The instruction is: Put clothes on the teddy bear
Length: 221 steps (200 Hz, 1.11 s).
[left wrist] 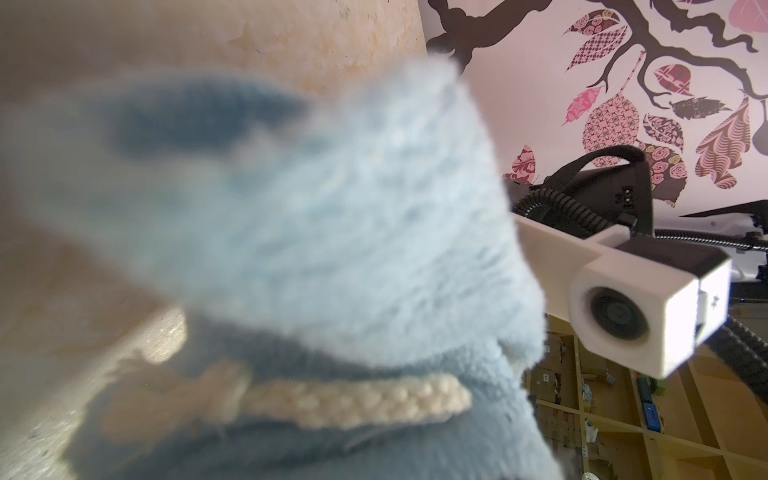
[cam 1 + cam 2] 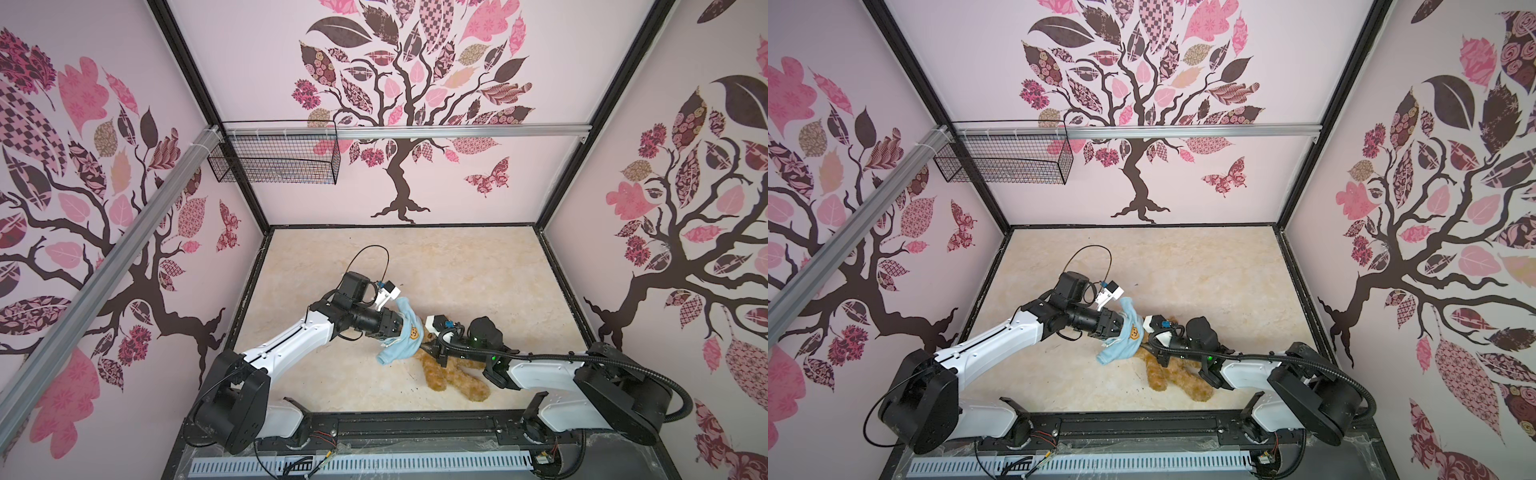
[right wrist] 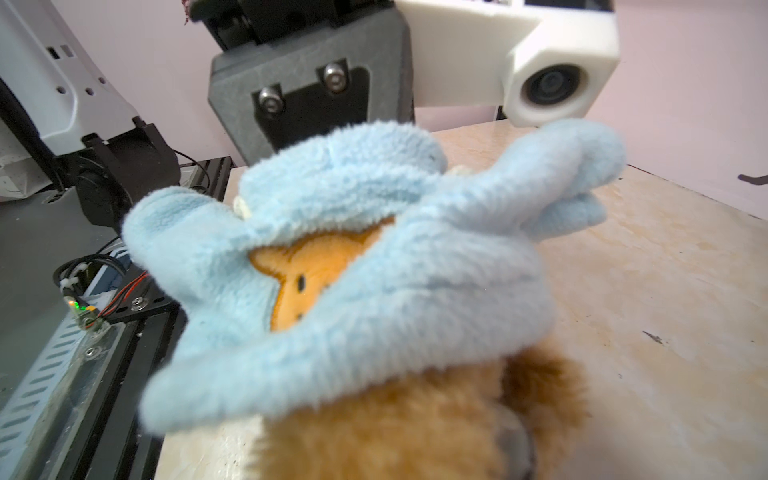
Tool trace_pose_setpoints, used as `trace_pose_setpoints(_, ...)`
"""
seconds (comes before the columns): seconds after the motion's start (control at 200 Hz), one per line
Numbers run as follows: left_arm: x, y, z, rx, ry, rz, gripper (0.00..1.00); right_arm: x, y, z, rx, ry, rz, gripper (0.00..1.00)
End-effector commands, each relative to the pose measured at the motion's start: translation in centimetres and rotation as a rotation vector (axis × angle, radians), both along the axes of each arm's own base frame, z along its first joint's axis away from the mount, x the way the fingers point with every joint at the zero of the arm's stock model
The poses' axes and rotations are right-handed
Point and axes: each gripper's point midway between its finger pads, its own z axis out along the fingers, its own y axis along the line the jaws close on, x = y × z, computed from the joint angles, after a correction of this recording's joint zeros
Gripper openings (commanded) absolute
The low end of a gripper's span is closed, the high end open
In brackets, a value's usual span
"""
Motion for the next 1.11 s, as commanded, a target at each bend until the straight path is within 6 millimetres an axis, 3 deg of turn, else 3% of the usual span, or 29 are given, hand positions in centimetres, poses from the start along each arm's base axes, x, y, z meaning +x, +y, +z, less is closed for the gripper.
trace_pose_setpoints(0.0, -2.0, -1.3, 3.1, -0.133, -0.075, -0.112, 0.27, 2.1, 1.7, 5.0, 0.137, -0.058, -0.068, 0.05)
trace_pose_setpoints(0.085, -1.5, -1.0, 3.3, -0.107, -0.133, -0.097, 0.16, 3.0, 1.1, 3.9, 0.117, -0.016, -0.136, 0.13)
trace_pose_setpoints(0.205, -0.1, -0.1, 3.1, -0.049, -0.183, -0.056, 0.0, 3.5, -0.4, 1.8, 0.041, 0.084, -0.229, 0.37)
trace_pose_setpoints(0.335, 1.8, 1.3, 2.9, 0.044, -0.266, -0.005, 0.0, 3.1, -3.4, -1.1, -0.101, 0.247, -0.353, 0.57)
trace_pose_setpoints(0.44, 3.1, 2.2, 3.4, 0.101, -0.382, 0.029, 0.0, 2.1, -5.9, -1.5, -0.173, 0.306, -0.424, 0.65)
trace_pose_setpoints(0.53, 3.8, 2.6, 4.4, 0.116, -0.505, 0.044, 0.0, 1.0, -7.2, 0.4, -0.17, 0.315, -0.431, 0.69)
trace_pose_setpoints(0.645, 4.0, 3.2, 5.6, 0.128, -0.681, 0.041, 0.0, 0.1, -7.5, 5.2, -0.094, 0.338, -0.395, 0.72)
trace_pose_setpoints(0.755, 2.8, 3.0, 6.6, 0.095, -0.852, -0.019, 0.0, -1.3, -5.9, 10.2, 0.035, 0.441, -0.222, 0.67)
trace_pose_setpoints(0.825, 2.1, 2.9, 6.6, 0.08, -0.922, -0.046, 0.0, -1.8, -4.4, 12.2, 0.083, 0.534, -0.116, 0.62)
trace_pose_setpoints(0.995, 1.3, 2.9, 6.4, 0.071, -0.982, -0.088, 0.0, -1.6, -1.3, 14.6, 0.137, 0.645, 0.037, 0.41)
trace_pose_setpoints(1.1, 1.1, 2.6, 5.8, 0.074, -0.978, -0.108, 0.0, -0.9, -0.5, 14.7, 0.159, 0.668, 0.053, 0.36)
